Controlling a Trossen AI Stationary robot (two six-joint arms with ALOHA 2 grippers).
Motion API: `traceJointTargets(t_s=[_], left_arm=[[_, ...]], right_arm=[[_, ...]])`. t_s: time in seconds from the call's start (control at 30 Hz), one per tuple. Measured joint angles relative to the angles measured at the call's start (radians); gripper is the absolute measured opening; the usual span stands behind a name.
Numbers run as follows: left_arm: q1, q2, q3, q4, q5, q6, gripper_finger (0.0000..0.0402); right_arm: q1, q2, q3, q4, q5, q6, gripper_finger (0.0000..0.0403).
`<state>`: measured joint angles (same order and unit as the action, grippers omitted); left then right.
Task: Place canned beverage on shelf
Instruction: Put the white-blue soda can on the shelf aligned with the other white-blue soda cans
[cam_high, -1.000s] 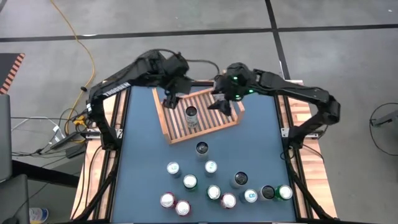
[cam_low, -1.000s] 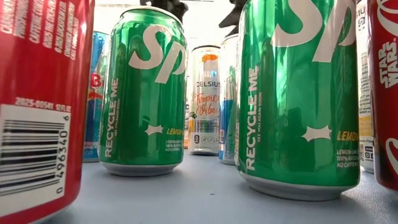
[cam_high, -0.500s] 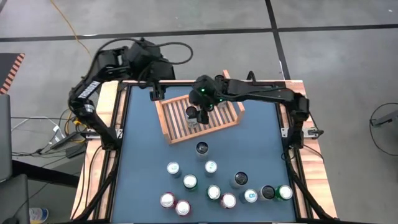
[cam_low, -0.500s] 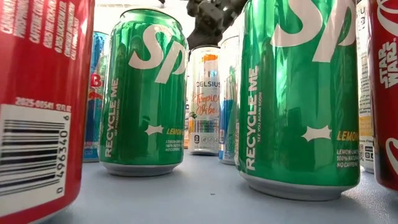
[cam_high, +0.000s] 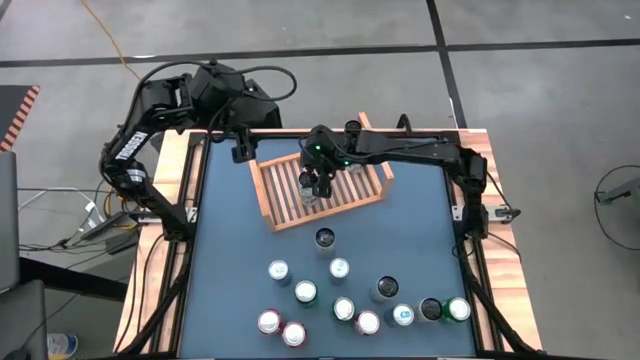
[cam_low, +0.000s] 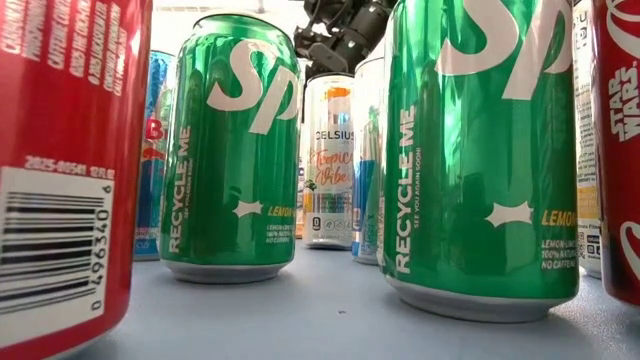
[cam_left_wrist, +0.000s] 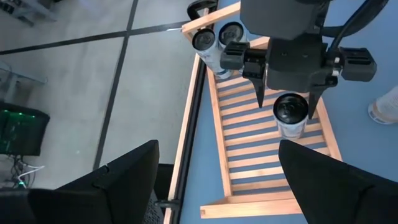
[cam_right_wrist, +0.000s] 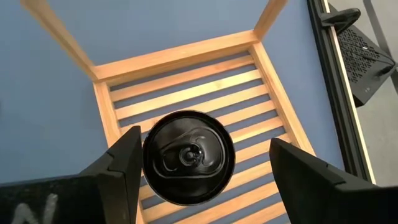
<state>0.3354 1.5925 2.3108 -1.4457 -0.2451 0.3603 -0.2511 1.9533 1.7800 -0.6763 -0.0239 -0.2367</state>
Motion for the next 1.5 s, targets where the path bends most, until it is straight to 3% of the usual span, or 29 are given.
traceJointTargets(t_s=[0.57,0.67,0.83,0.93,1.17,1.33,1.5], left_arm=[[0.0,0.0,0.0,-0.005,-0.005,0.019,0.0318],[0.0,0.0,0.0,-0.009,-0.005,0.02,0.0318],[0.0,0.0,0.0,-0.01,-0.005,0.021,0.0318],[0.0,0.0,0.0,-0.009,-0.005,0.029,0.0318],[0.0,0.0,0.0,-0.009,-0.006,0.044,0.0318],[0.0,0.0,0.0,-0.014,-0.006,0.043,0.0318],[0.0,0.0,0.0,-0.027,-0.006,0.038,0.0318]], right_arm=[[0.001,0.056,-0.003,0.001,-0.005,0.008,0.0265],[0.001,0.056,-0.003,0.005,-0.005,0.019,0.0239],[0.001,0.056,-0.002,-0.002,0.003,0.041,0.015],[0.0,0.056,-0.001,-0.013,0.001,0.04,0.0141],[-0.003,-0.002,-0.005,-0.104,0.0,-0.038,0.0141],[-0.035,-0.095,-0.003,-0.218,-0.007,-0.188,0.0141],[-0.092,-0.18,-0.032,-0.285,-0.093,-0.315,0.0141]])
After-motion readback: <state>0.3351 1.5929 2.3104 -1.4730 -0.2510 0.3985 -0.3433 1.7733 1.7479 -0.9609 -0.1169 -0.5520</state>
